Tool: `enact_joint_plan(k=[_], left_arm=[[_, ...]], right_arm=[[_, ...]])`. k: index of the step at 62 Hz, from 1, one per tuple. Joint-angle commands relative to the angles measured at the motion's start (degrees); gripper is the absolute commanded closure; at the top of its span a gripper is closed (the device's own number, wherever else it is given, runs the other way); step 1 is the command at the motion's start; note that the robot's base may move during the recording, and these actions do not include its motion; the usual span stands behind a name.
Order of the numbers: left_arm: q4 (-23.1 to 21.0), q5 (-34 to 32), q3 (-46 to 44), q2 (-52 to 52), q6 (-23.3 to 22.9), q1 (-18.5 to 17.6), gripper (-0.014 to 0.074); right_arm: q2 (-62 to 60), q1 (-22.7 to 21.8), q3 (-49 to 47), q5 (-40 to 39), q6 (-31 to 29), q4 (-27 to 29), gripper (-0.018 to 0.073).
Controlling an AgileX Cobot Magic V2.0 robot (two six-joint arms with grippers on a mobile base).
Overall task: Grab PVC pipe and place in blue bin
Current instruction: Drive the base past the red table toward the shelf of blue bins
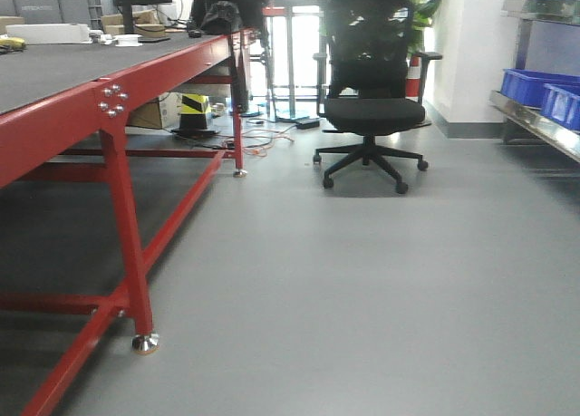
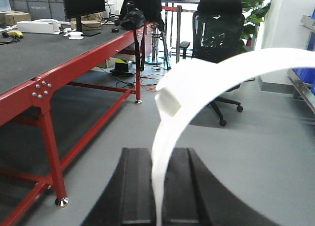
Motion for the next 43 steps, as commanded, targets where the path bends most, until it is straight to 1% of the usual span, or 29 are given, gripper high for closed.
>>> enact_joint_plan(k=[1, 43], left_arm=[[0.0, -1.59, 0.01, -0.31, 0.09, 0.0, 0.0707], [0.0, -1.59, 0.01, -0.31, 0.09, 0.0, 0.0707]], right_arm=[[-0.26, 0.01, 0.05, -1.55, -0.15, -0.05, 0.0721], [-0.26, 0.01, 0.05, -1.55, -0.15, -0.05, 0.0721]])
